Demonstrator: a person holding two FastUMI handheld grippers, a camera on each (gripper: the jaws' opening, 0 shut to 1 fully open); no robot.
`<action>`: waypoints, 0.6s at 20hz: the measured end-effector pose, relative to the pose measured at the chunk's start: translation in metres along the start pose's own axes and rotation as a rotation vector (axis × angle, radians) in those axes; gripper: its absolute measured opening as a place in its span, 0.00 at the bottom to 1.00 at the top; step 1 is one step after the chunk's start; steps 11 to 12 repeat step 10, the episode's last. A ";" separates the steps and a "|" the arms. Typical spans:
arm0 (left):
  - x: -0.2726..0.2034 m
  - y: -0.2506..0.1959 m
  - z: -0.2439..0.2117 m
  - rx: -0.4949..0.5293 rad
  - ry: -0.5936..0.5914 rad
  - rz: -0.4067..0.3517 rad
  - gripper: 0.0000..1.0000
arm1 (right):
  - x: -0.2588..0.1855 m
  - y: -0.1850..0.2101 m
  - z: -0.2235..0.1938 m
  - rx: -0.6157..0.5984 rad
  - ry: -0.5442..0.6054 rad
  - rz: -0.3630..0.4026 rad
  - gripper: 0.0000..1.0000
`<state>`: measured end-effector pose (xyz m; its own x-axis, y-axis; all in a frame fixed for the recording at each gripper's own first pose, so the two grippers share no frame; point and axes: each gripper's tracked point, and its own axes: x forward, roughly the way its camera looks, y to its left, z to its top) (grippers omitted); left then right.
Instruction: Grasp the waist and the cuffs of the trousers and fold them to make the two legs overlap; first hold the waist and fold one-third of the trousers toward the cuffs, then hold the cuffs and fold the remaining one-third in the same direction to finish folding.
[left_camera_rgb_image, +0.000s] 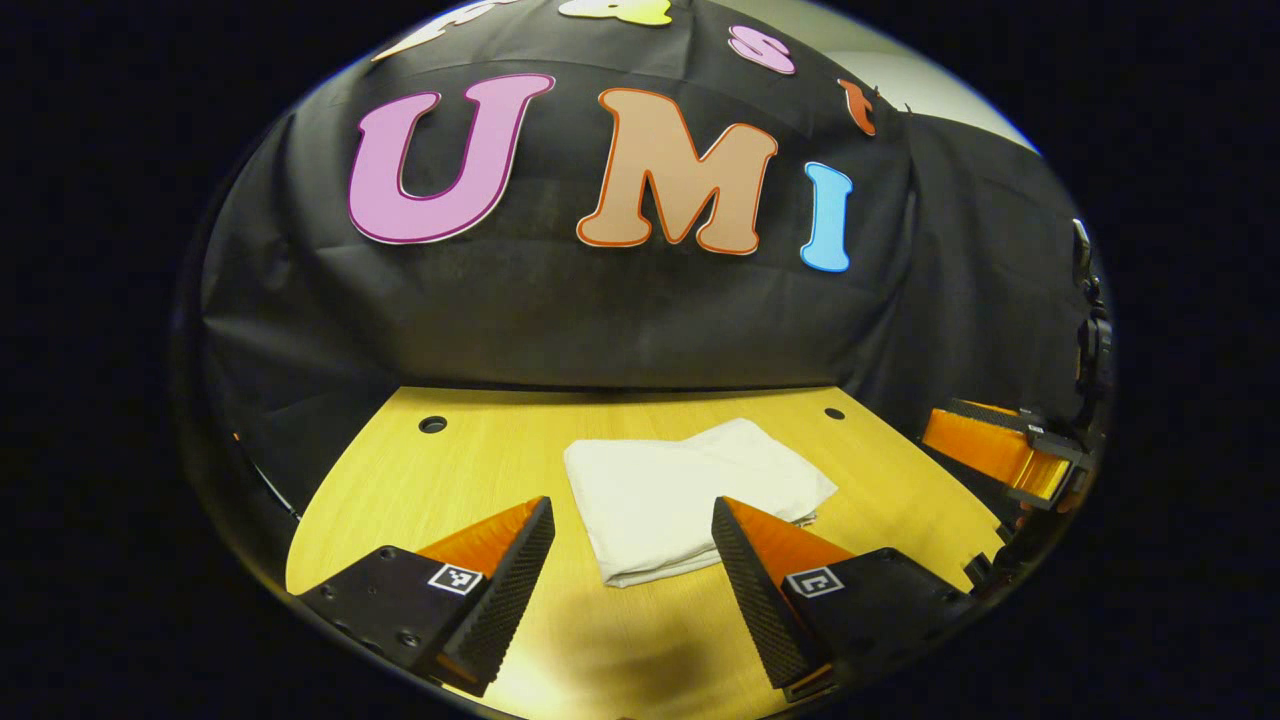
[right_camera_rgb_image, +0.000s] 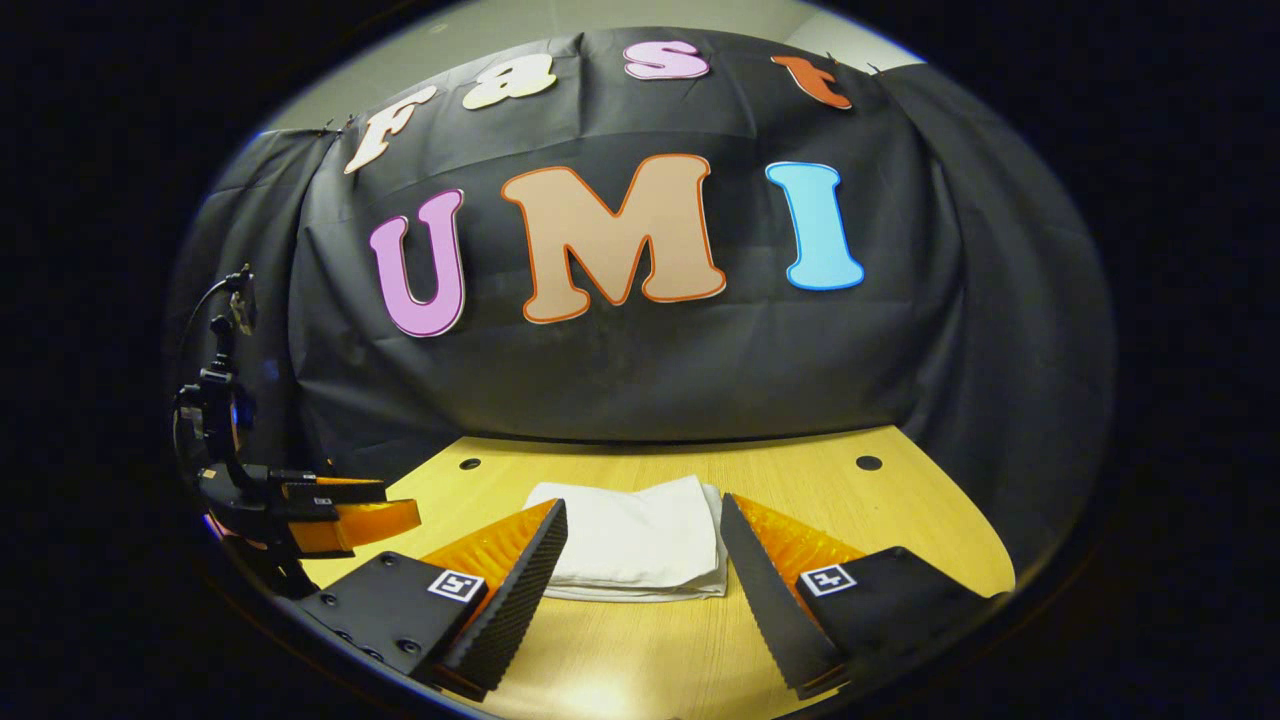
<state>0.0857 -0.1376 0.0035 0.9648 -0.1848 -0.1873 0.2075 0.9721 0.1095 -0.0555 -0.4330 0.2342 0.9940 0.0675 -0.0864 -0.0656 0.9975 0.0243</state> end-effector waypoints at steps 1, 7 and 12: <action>-0.002 -0.001 0.002 0.010 -0.006 -0.006 0.94 | -0.003 -0.001 0.003 -0.013 -0.011 -0.016 0.99; -0.009 -0.004 0.017 0.039 -0.045 -0.047 0.93 | -0.014 -0.003 0.012 -0.048 -0.033 -0.062 0.99; -0.010 -0.008 0.020 0.048 -0.051 -0.068 0.94 | -0.020 -0.005 0.011 -0.056 -0.027 -0.078 0.99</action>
